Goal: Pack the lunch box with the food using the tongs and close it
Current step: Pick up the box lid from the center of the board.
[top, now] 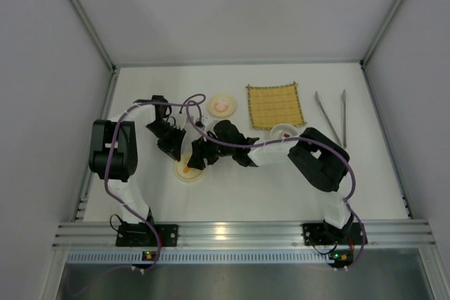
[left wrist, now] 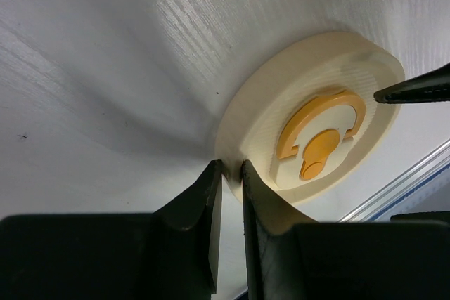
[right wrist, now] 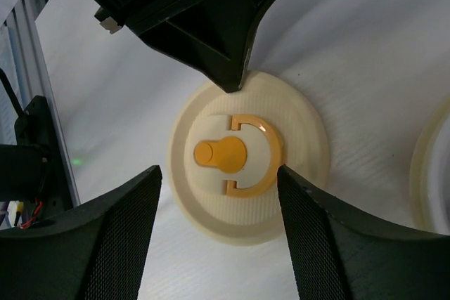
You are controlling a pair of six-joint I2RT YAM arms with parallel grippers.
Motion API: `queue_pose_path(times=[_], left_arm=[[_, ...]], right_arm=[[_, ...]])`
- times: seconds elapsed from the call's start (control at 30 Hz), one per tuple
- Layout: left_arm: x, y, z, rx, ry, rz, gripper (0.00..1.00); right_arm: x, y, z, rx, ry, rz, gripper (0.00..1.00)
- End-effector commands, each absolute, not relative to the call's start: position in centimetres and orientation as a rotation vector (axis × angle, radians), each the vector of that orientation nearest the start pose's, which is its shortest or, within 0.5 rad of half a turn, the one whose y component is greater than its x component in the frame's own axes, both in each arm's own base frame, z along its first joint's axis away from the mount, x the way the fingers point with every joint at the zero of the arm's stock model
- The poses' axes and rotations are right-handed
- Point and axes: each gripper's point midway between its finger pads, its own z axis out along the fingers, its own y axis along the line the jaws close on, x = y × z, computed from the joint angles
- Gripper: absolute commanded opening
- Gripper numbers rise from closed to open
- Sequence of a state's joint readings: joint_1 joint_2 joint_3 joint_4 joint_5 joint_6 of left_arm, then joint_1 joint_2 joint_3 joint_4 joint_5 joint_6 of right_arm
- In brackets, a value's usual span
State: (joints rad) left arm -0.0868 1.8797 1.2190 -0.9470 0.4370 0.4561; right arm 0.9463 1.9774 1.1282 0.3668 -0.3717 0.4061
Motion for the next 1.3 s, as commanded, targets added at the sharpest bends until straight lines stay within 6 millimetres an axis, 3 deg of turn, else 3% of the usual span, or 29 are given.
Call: queue_pose_path(times=[0.0,0.27,0.63,0.8,1.27], left_arm=[[28.0,-8.2,2.3,0.849,2.872,-0.64,0.0],[27.9,-8.3,2.3,0.853,2.865,-0.644,0.0],[27.7,-7.9,1.7,0.836,2.876,-0.603,0.0],[28.1,-7.7,1.3,0.802,2.888,-0.574,0.0],[28.4,-7.5,0.2,0.728,2.931,-0.547,0.0]], right_arm=[[24.4,47.8,7.3,-0.839,2.086,1.171,0.67],[24.2,48.0,5.5,-0.857,2.128,1.099,0.68],[22.6,49.3,4.8,-0.88,2.174,1.194,0.66],[21.9,49.4,5.8,-0.884,2.154,1.25,0.63],[20.3,49.7,11.8,-0.899,1.995,1.409,0.6]])
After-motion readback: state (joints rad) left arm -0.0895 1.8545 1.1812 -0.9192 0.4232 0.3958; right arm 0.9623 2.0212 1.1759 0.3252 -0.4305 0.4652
